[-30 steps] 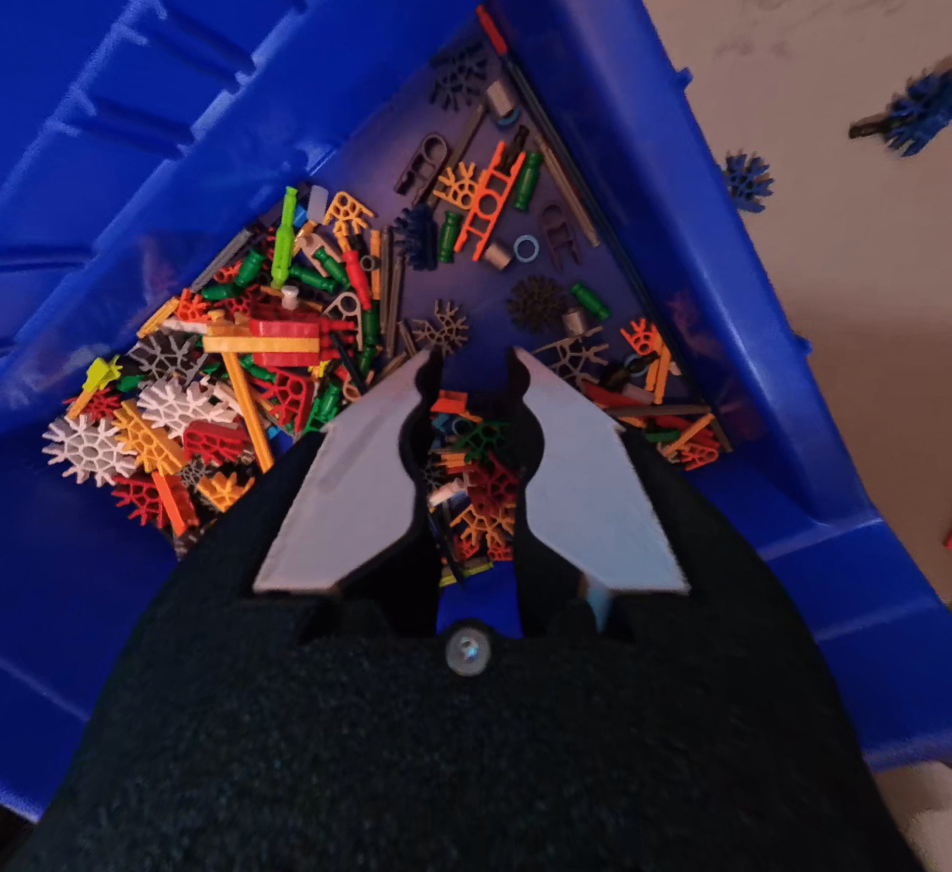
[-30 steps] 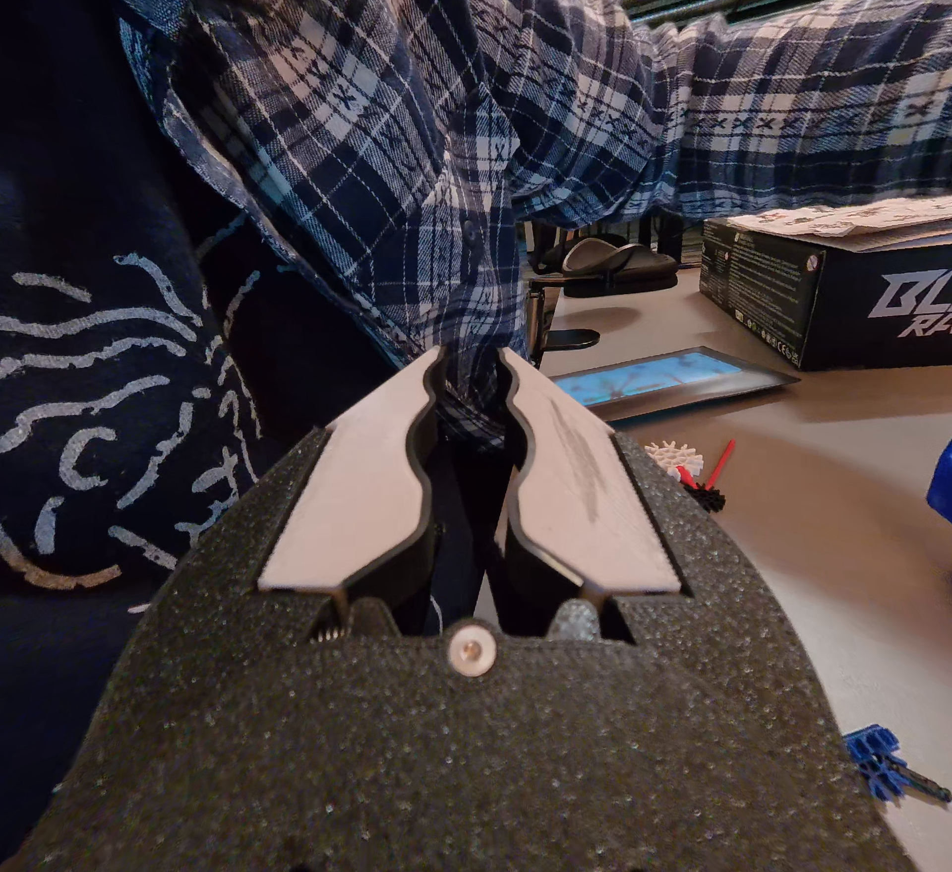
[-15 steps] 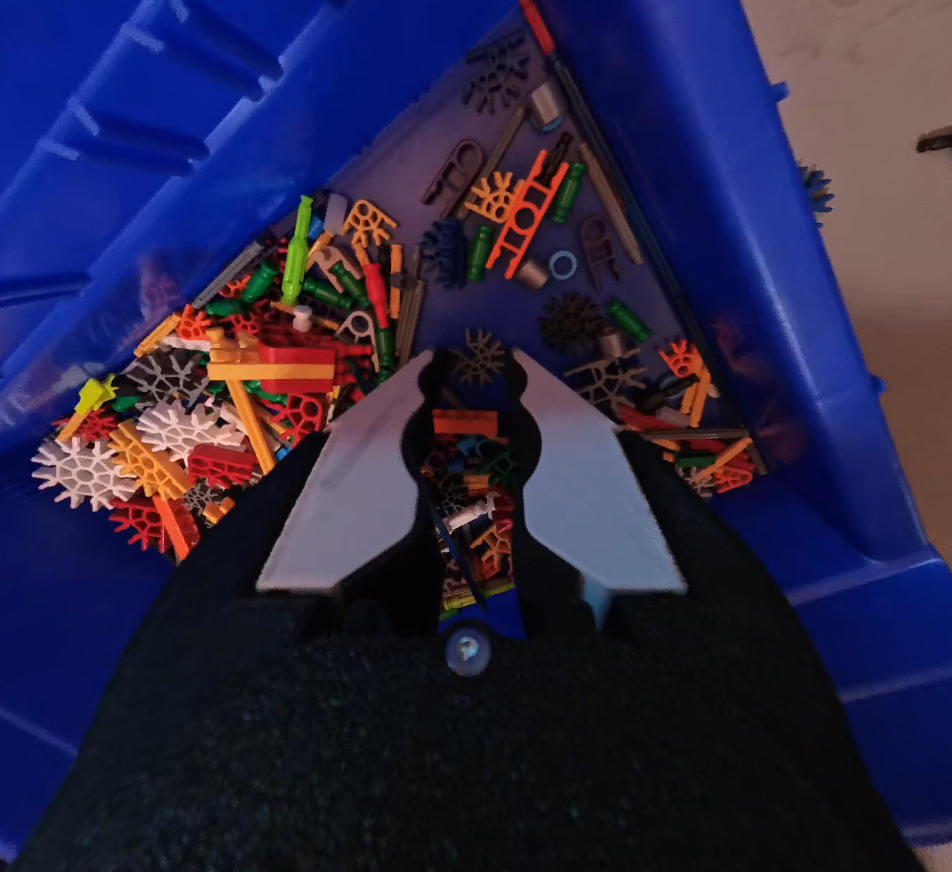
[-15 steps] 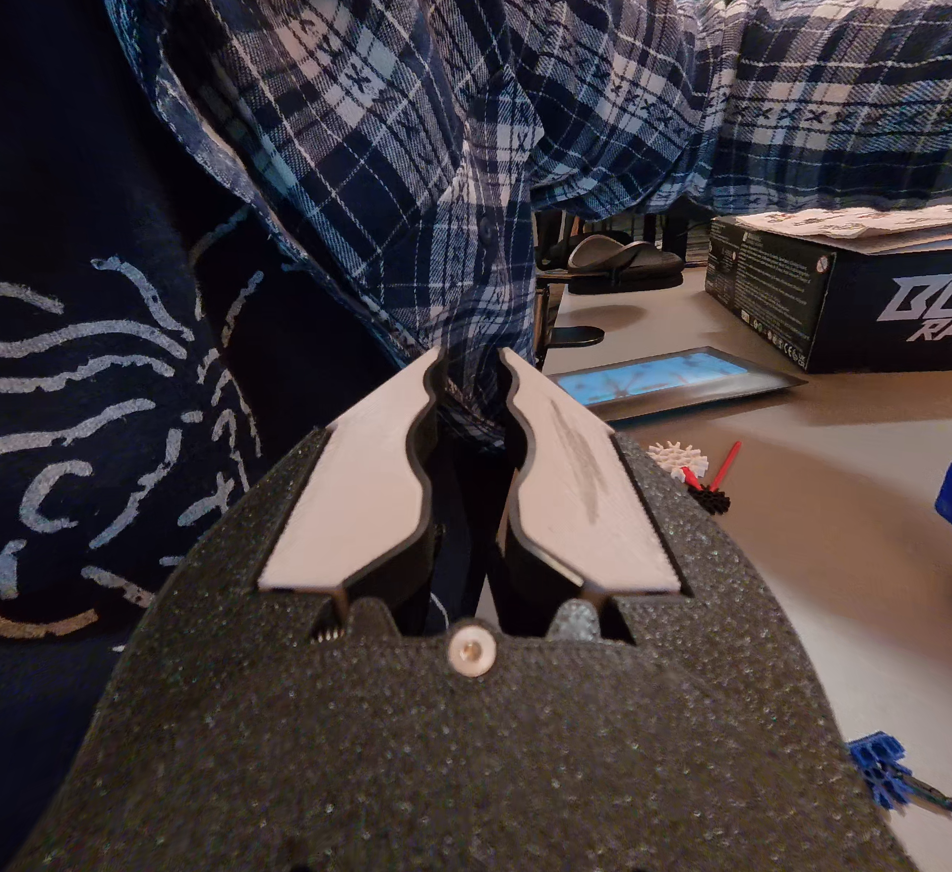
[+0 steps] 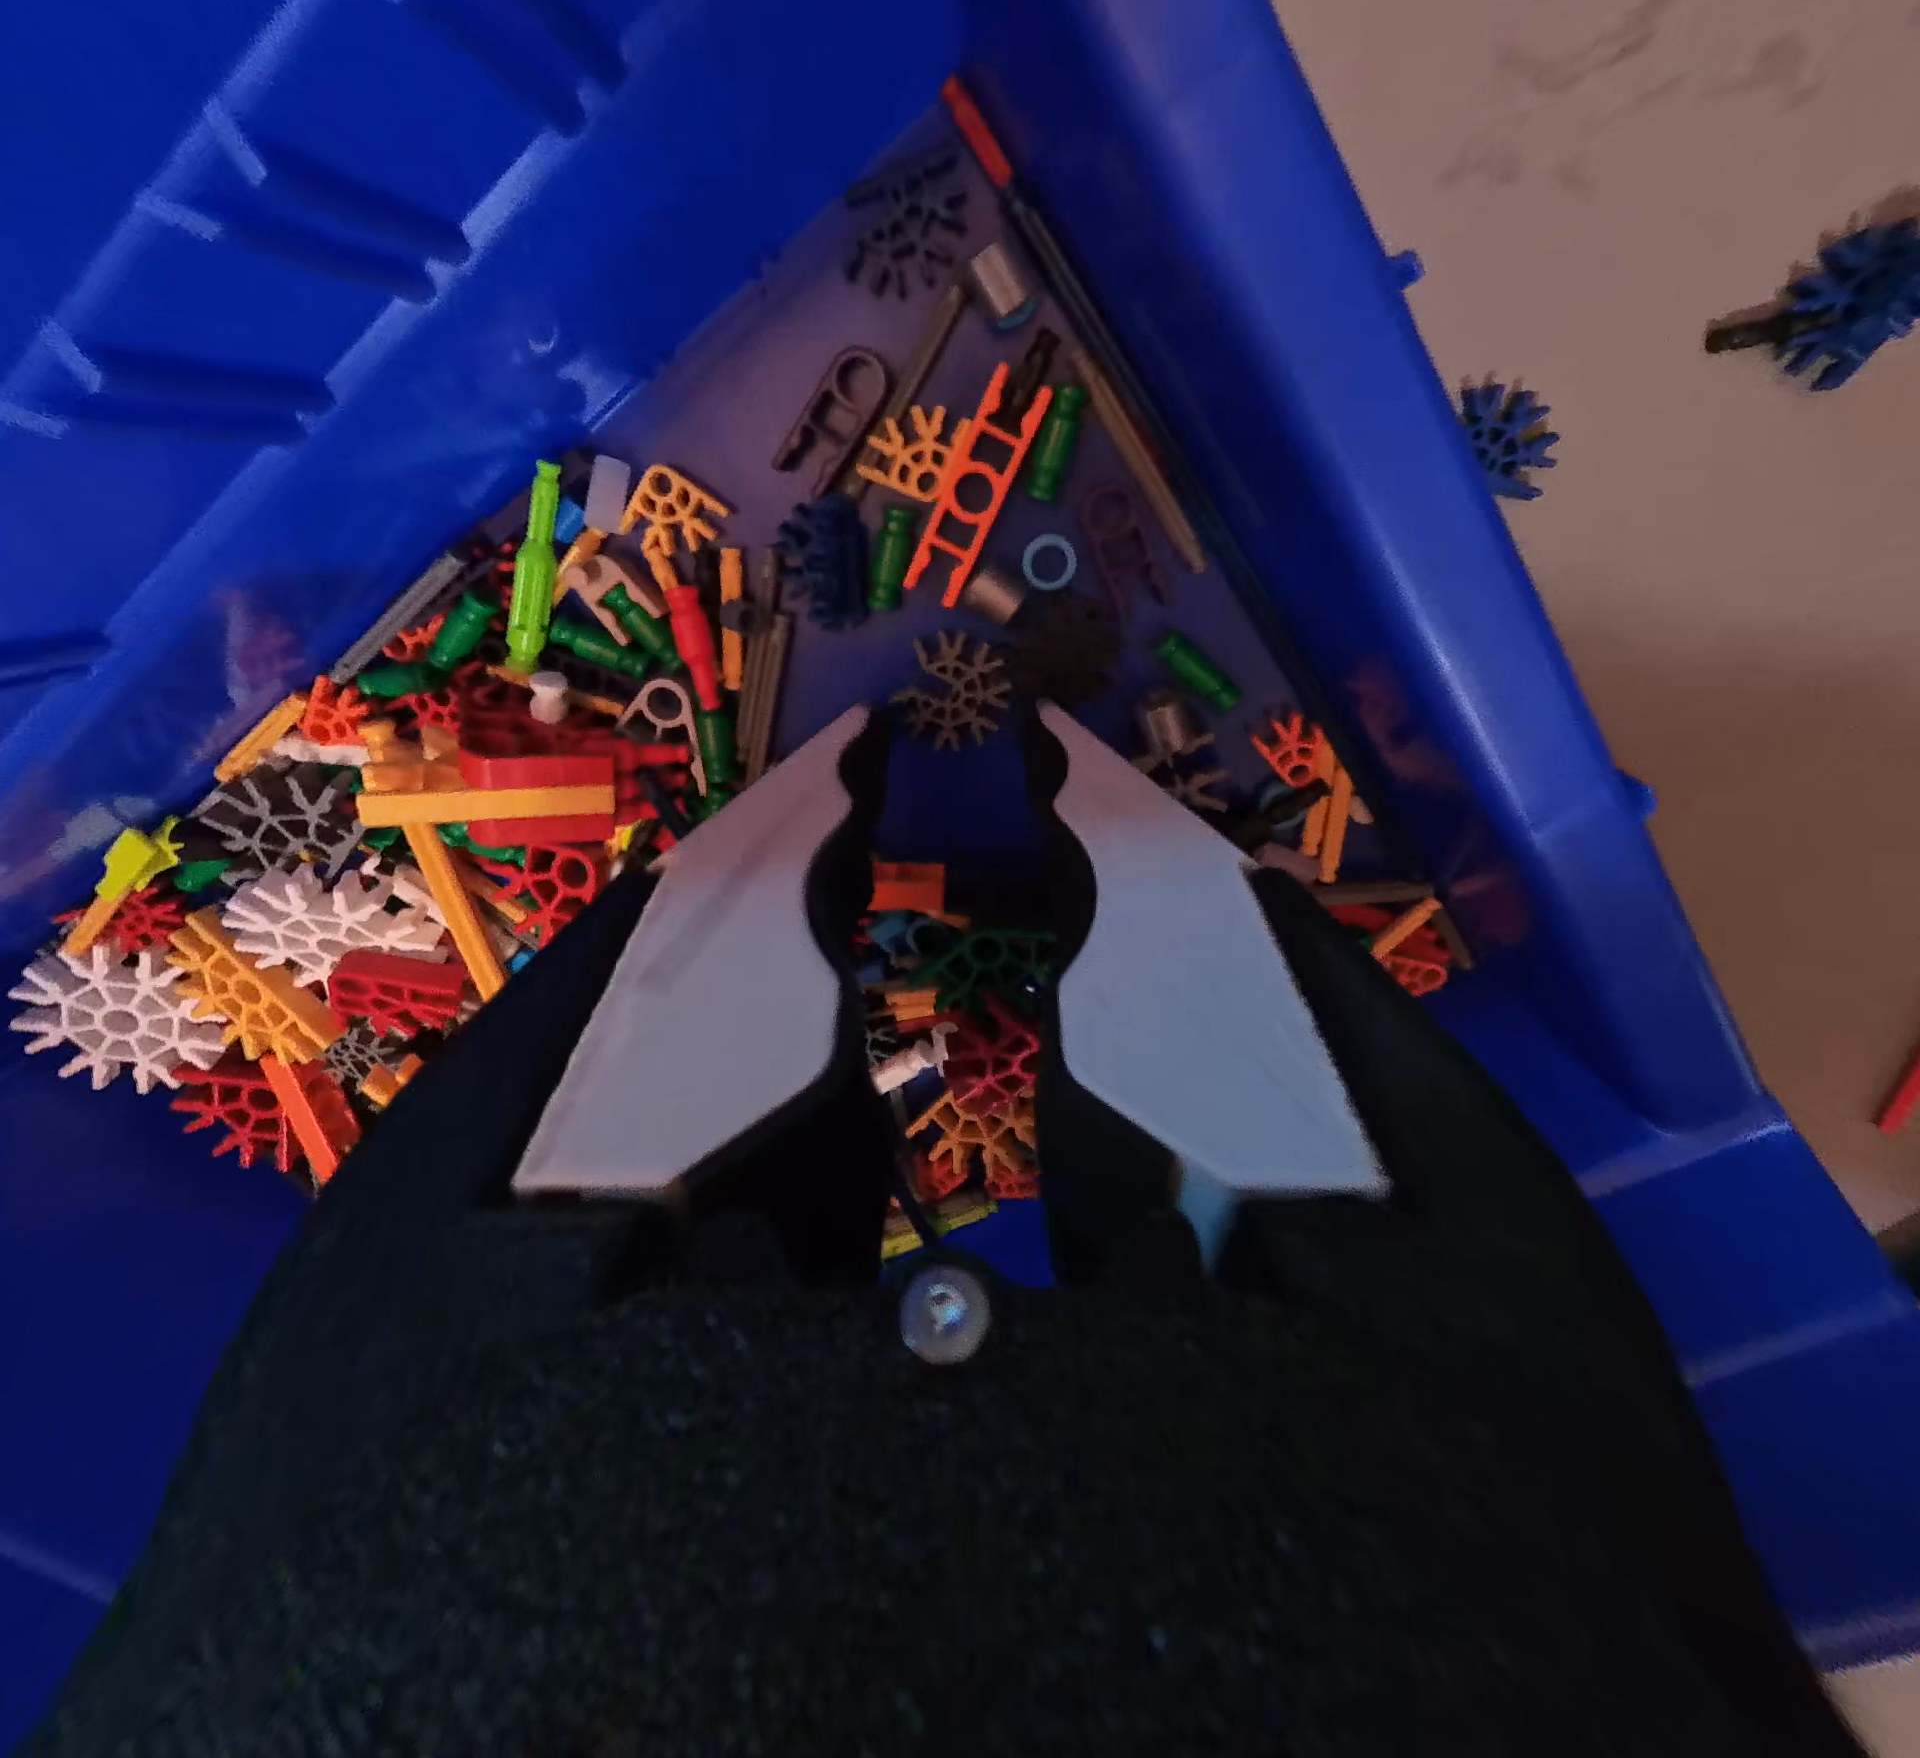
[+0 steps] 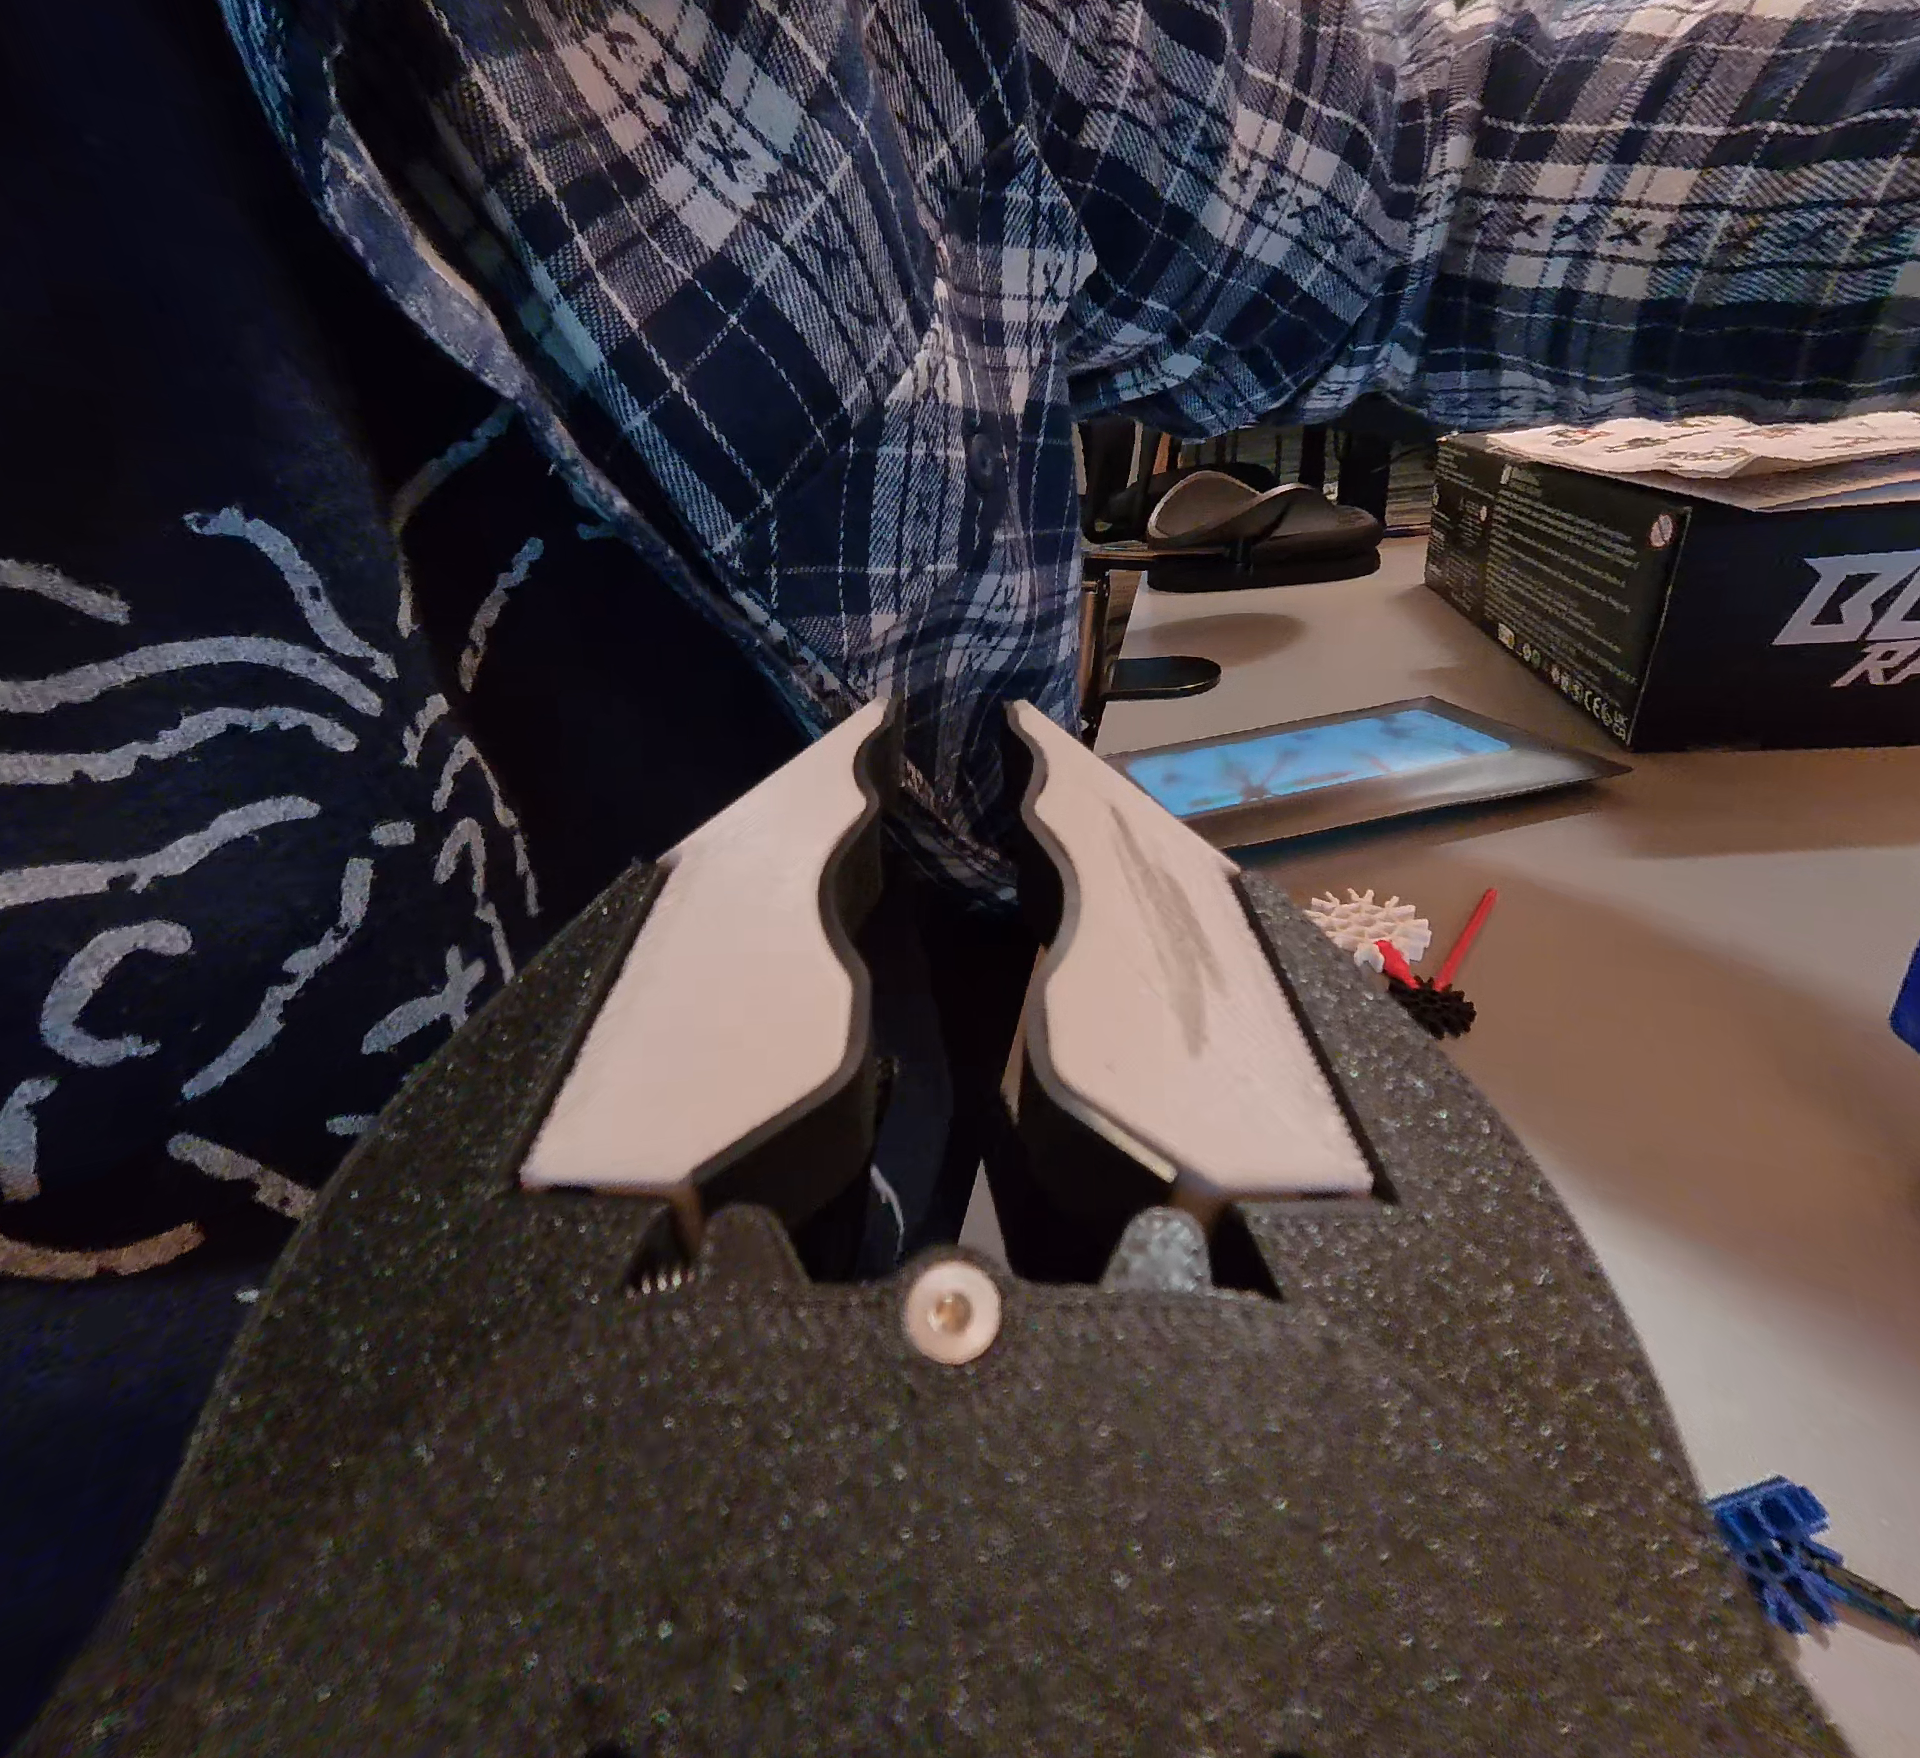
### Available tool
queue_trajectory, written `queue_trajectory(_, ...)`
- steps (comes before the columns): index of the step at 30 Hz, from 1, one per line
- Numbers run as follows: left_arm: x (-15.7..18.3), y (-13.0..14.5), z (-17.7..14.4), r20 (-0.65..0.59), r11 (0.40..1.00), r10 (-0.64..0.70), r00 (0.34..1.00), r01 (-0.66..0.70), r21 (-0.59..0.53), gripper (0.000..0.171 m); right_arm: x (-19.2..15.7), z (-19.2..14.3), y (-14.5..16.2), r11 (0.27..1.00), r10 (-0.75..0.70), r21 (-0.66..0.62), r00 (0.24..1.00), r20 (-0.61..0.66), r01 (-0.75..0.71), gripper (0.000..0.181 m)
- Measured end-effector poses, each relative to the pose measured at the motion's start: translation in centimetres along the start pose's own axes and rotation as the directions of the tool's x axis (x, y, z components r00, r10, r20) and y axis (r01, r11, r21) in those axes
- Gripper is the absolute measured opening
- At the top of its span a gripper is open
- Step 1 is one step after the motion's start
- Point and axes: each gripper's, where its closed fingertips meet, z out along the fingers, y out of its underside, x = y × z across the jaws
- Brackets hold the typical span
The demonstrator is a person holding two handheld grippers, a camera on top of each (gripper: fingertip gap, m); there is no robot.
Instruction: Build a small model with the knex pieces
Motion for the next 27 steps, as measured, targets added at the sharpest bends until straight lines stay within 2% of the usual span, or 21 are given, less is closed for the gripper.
queue_trajectory(12, 0.1, 0.1, 0.0, -0.04, 1.0, 0.003, 0.999, -0.002, 0.01, 0.018, -0.1, 0.0, 0.0, 1.0, -0.005, -0.003, 1.0, 0.004, 0.005, 0.018)
queue_trajectory(16, -0.8, 1.0, -0.3, 0.001, 1.0, -0.008, 1.0, 0.008, -0.021, 0.018, -0.1, 0.1, 0.0, 1.0, -0.004, -0.003, 1.0, 0.005, 0.004, 0.019)
queue_trajectory(27, -1.6, 0.5, -1.8, 0.063, 0.999, -0.006, 0.998, 0.004, 0.036, 0.018, -0.1, 0.1, 0.0, 1.0, -0.001, -0.001, 1.0, 0.004, 0.001, 0.019)
